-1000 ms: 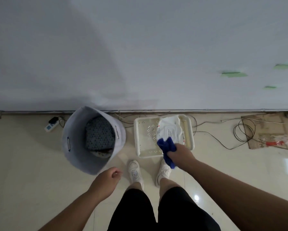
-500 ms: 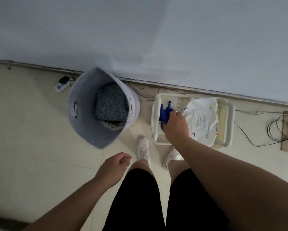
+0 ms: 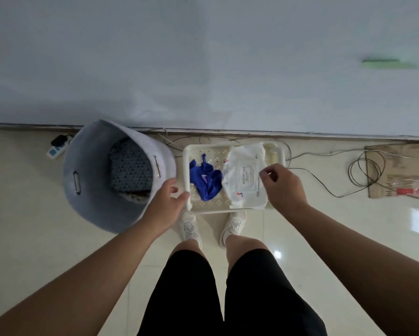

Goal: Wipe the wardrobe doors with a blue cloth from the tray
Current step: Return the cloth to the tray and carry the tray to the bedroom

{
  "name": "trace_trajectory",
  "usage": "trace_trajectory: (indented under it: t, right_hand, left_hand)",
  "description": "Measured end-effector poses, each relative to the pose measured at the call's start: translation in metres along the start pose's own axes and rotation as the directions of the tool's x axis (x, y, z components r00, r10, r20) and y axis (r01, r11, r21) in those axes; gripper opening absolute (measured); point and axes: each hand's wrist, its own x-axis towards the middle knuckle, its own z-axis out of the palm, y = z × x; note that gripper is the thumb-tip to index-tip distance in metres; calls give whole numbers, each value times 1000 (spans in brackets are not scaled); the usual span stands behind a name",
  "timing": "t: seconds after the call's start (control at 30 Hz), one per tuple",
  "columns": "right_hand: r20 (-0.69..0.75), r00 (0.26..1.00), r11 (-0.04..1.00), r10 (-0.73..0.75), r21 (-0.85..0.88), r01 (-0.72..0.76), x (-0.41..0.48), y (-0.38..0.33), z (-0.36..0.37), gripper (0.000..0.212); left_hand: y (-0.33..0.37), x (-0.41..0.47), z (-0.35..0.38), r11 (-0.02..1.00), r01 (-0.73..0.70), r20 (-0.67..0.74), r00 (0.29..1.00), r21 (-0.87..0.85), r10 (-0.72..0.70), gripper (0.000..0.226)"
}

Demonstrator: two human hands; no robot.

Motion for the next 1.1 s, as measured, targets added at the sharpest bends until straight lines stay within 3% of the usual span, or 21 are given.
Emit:
trace_trajectory:
  t: [0.13, 0.3, 0.53, 0.93, 1.1]
  right_hand:
    - [-144, 967, 963, 209, 202, -178, 13, 25, -23, 13]
    - [22, 949, 904, 314, 299, -306, 25, 34, -13, 25]
    - [96, 937, 868, 334, 356, -346, 31, 31, -7, 27]
    - [97, 979, 958, 180, 210, -197, -68, -44, -98, 31]
    - [153, 987, 992, 42, 110, -60, -84, -59, -123, 32]
  left_hand:
    - [22, 20, 6, 996, 20, -76, 997, -83, -27, 48]
    - [19, 36, 6, 988, 28, -92, 995, -154, -42, 22]
    - [12, 46, 2, 952, 79, -66, 993, -295, -103, 18]
    - [24, -95, -51, 935, 61, -30, 997, -351, -76, 24]
    - [21, -156, -54, 859, 83, -70, 988, -505, -136, 24]
